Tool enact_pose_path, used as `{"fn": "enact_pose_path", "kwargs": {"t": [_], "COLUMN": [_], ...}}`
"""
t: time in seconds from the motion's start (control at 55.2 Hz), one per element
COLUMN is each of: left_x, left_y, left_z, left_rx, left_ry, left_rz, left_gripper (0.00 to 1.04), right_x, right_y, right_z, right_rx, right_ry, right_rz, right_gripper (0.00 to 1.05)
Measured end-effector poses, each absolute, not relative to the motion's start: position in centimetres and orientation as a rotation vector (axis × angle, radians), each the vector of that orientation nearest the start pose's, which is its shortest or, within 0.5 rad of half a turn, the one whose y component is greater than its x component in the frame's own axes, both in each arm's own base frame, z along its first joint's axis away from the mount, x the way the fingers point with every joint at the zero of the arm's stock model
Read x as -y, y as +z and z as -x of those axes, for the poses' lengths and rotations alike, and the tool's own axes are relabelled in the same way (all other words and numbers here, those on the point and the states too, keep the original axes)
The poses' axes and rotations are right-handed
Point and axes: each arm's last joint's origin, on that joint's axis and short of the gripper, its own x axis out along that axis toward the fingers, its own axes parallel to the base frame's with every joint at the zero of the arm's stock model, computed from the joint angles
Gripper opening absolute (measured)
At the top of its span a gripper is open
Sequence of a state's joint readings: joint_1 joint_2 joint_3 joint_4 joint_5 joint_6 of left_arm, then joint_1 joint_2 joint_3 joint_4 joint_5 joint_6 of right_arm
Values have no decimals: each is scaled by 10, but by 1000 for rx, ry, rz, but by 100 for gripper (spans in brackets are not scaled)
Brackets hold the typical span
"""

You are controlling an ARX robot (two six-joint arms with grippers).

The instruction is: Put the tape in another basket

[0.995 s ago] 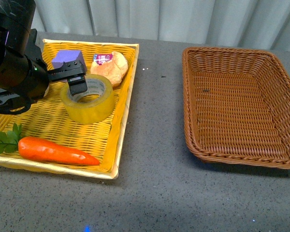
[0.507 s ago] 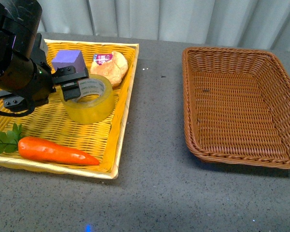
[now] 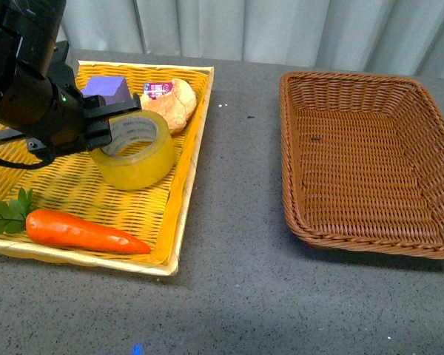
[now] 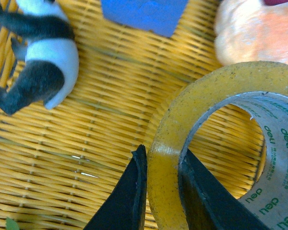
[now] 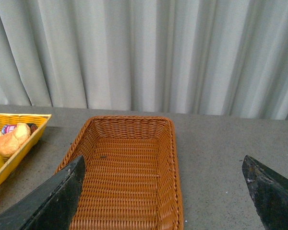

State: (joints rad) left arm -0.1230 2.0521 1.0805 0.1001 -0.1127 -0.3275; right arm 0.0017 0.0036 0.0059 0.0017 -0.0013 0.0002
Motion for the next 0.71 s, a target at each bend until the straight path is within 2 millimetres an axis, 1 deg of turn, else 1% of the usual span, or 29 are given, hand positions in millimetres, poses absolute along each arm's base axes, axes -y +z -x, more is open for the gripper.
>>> {"fn": "enact_pose_path", "kwargs": {"t": [0.072, 0.145, 0.181, 0.217, 0.235, 0.271, 0.344, 0.416, 0.489, 0.507, 0.525, 0.615, 0.706], "left_x": [48, 57, 61, 69, 70, 80, 96, 119, 136, 143, 144, 168, 188], "left_y": [110, 135, 143, 153, 154, 163, 169, 176, 180, 181, 182, 189, 190], "left_z": [-389, -390, -391, -391, -391, -389, -387, -383, -381, -380, -380, -377, -377], "left_rx": [-819, -719, -695, -681, -681, -669, -653, -643, -622, -612, -610, -583, -555], "left_ry": [81, -28, -74, -156, -171, -280, -406, -534, -601, -625, -628, -760, -836], "left_rz": [158, 66, 39, -5, -18, -59, -117, -200, -256, -275, -276, -320, -362], "left_gripper": [16, 16, 16, 16, 16, 16, 16, 16, 16, 16, 16, 16, 16], "right_x": [0, 0, 0, 0, 0, 0, 0, 0, 0, 0, 0, 0, 0], "right_y": [165, 165, 165, 165, 165, 165, 165, 165, 165, 165, 165, 165, 165], "right_z": [-98, -98, -98, -98, -98, -98, -98, -98, -98, -98, -98, -98, -98], "right_rx": [4, 4, 4, 4, 4, 4, 4, 4, 4, 4, 4, 4, 4], "right_ry": [3, 3, 3, 3, 3, 3, 3, 3, 3, 3, 3, 3, 3], "right_rz": [0, 0, 0, 0, 0, 0, 0, 0, 0, 0, 0, 0, 0], "right_gripper": [96, 96, 96, 96, 96, 96, 96, 96, 96, 96, 96, 96, 96]}}
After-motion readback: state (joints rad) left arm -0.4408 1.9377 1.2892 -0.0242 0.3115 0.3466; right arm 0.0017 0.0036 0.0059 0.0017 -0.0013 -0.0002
